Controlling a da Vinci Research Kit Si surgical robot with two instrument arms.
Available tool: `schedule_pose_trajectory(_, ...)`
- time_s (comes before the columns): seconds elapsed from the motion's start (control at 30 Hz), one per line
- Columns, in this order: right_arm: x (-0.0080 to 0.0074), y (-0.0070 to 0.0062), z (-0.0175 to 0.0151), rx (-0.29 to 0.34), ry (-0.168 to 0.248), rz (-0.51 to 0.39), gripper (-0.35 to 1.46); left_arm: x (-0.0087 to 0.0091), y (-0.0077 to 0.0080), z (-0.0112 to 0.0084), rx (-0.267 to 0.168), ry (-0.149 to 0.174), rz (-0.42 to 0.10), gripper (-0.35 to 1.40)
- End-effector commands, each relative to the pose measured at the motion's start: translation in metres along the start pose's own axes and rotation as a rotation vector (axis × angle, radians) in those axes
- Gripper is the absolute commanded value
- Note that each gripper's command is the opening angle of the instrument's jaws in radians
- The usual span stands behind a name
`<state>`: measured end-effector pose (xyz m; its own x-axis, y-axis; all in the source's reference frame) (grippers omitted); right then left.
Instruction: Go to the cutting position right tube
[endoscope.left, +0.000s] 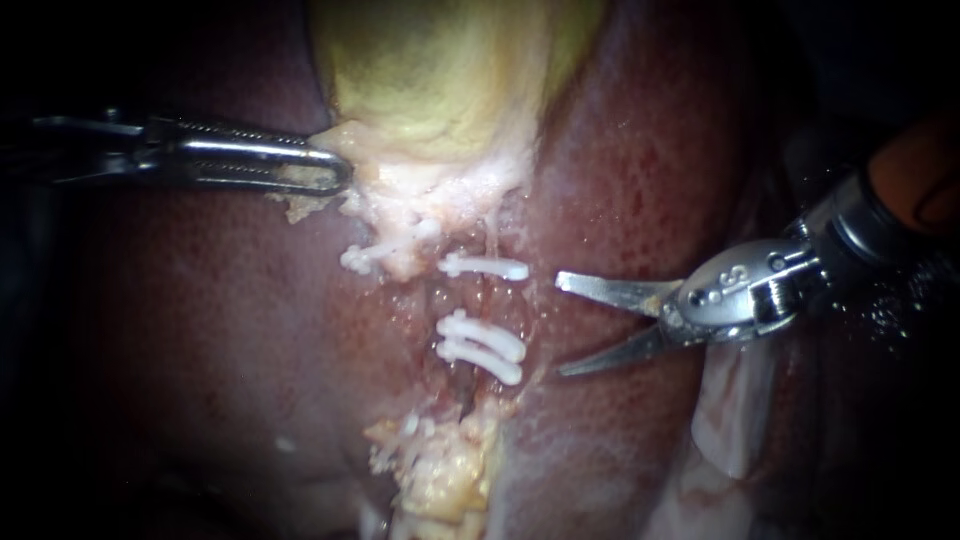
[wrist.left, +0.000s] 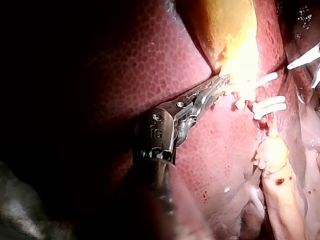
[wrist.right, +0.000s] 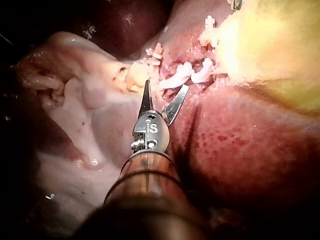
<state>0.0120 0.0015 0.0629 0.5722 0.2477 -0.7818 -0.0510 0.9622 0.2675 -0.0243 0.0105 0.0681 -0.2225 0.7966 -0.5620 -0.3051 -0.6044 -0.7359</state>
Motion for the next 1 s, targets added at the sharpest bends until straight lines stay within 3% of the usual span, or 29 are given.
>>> schedule_pose_trajectory(0.03, 0.0, 0.0, 0.0, 0.001, 0.0, 0.001, 1.23, 0.0001, 0.0001, -0.0003, -0.001, 0.0, -0.001, -0.35)
schedule_pose_trajectory(0.2, 0.0, -0.0001, 0.0003, 0.019, 0.007, 0.001, 1.23, 0.0017, 0.001, -0.0028, -0.012, -0.004, -0.01, -0.35)
schedule_pose_trajectory(0.37, 0.0, -0.0003, 0.0011, 0.046, 0.017, -0.005, 1.23, 0.0036, 0.002, -0.0061, 0.009, 0.006, -0.028, -0.35)
schedule_pose_trajectory(0.6, -0.0003, -0.0001, 0.0045, 0.103, 0.041, 0.146, 1.23, 0.0035, 0.0022, -0.0061, 0.013, 0.007, -0.022, -0.35)
schedule_pose_trajectory(0.77, -0.0008, 0.001, 0.0074, 0.128, 0.066, 0.263, 1.23, 0.0035, 0.0022, -0.0061, 0.013, 0.007, -0.022, -0.35)
schedule_pose_trajectory(1.0, -0.0021, 0.0019, 0.0105, 0.173, 0.061, 0.385, 1.23, 0.0035, 0.0022, -0.0061, 0.013, 0.007, -0.022, -0.35)
